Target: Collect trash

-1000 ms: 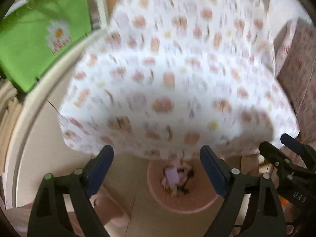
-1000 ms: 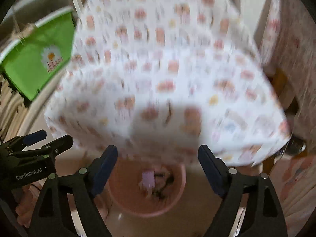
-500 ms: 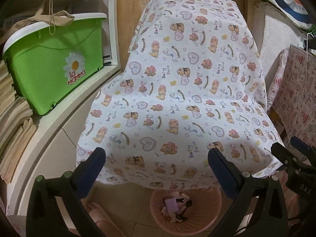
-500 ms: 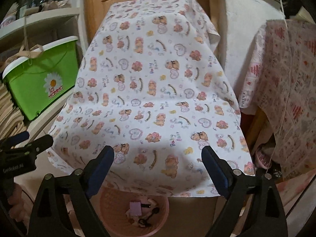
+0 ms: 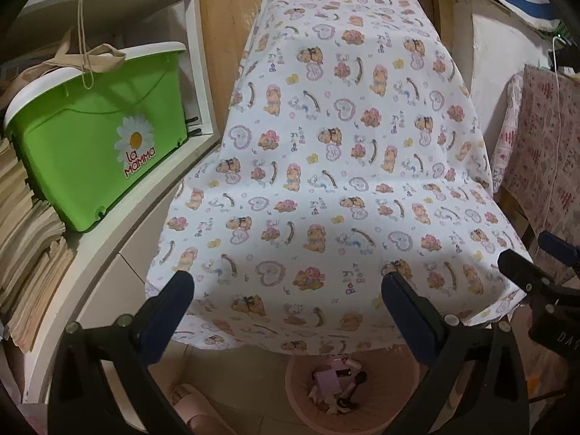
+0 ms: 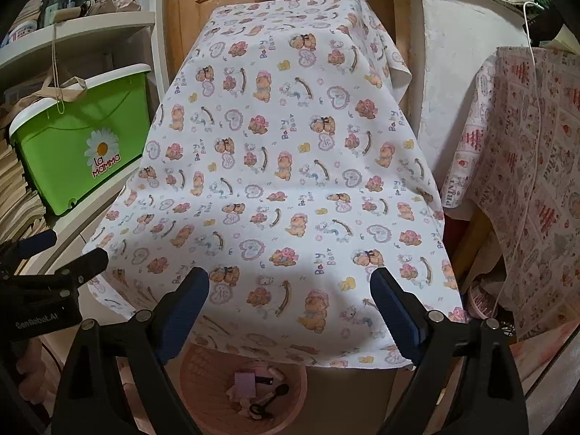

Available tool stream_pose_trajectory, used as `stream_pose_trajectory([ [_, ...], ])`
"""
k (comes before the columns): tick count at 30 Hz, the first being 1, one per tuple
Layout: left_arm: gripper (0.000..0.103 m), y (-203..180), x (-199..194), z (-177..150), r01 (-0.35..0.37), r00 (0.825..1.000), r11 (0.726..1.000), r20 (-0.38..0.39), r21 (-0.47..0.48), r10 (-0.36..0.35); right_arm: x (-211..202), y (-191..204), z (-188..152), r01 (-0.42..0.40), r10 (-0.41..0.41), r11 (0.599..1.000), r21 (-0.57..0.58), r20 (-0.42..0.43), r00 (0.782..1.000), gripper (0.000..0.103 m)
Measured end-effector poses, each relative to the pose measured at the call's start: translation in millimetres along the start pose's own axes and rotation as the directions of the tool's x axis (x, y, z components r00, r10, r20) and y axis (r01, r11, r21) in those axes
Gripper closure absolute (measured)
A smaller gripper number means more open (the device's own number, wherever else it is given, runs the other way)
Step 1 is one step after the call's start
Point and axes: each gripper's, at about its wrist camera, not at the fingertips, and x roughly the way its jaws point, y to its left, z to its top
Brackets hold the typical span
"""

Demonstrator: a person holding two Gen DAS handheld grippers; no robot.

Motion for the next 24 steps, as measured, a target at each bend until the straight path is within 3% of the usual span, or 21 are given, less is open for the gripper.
stream_pose_trajectory([
  [4,0.000,2.1,-1.1,2.3,-0.014,1.000,1.000,0.017,-0.014,0.014,1.3,0.9,0.5,-0.009,0.009,1.000,-0.010,-0.002,1.000,0.011],
  [11,0.000,-0.2,-4.3,4.4,0.021,0.999,1.000,0.030,-0.005,-0.021,-1.4,5.8,0.5,-0.004,0.005,1.000,-0.023,0.028,1.000,0.011],
  [24,0.000,1.3,-5.1,3.2,-0.013,0.999,1.000,0.050,-0.015,0.014,6.2,4.6,0.8,0.006,-0.005,0.999,-0.031,0.022,1.000,0.011],
])
